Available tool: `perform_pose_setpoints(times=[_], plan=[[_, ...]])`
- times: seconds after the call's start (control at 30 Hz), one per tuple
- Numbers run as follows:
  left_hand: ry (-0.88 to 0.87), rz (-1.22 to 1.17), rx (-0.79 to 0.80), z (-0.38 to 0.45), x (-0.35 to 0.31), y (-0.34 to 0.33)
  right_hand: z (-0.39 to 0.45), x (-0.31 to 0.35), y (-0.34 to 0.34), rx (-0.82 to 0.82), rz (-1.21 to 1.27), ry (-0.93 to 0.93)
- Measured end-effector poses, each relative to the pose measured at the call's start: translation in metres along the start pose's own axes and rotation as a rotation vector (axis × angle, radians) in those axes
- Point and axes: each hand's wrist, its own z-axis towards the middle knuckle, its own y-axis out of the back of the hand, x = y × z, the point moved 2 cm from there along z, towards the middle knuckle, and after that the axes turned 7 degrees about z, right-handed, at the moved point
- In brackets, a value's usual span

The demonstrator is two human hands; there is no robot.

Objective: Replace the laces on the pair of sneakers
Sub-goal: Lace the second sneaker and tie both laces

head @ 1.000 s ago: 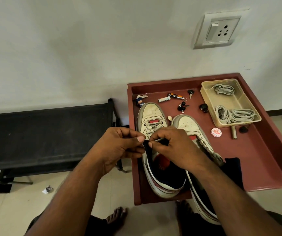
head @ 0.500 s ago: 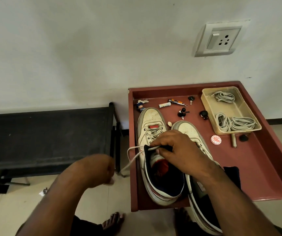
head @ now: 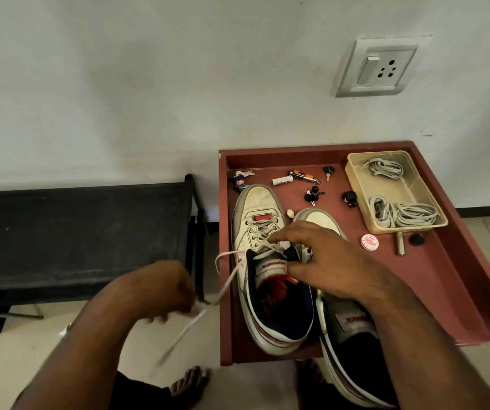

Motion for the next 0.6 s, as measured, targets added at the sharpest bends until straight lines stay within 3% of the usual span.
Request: perform_pose_setpoints(times=[0.07,0.13,0.23,0.37,0.5,0.6], plan=[[-0.154,-0.308,-0.298,0.006,-0.014,0.005,0.000,0.002,-0.001,0.003,0.013,-0.012],[-0.307,-0.526,-0.382,0.008,-0.029,0.008,-0.001,0.003,-0.002,-0.001,0.053,-0.047],[-0.375,-0.511,-0.312,0.008,-0.037,0.003,-0.003,0.005,0.001,0.014,0.108,-0.095],[-0.235,-0.324,-0.163,0.010,-0.023,0.003,-0.002,0.006,0.002,0.026,0.117,-0.139],[-0.179,-0.553,-0.031,0.010,-0.019,0.000,-0.001,0.006,0.002,-0.013,0.123,-0.148],[-0.153,-0.795,-0.143,0.013,-0.025,0.001,0.000,0.007,0.001,-0.017,0.107,-0.133]])
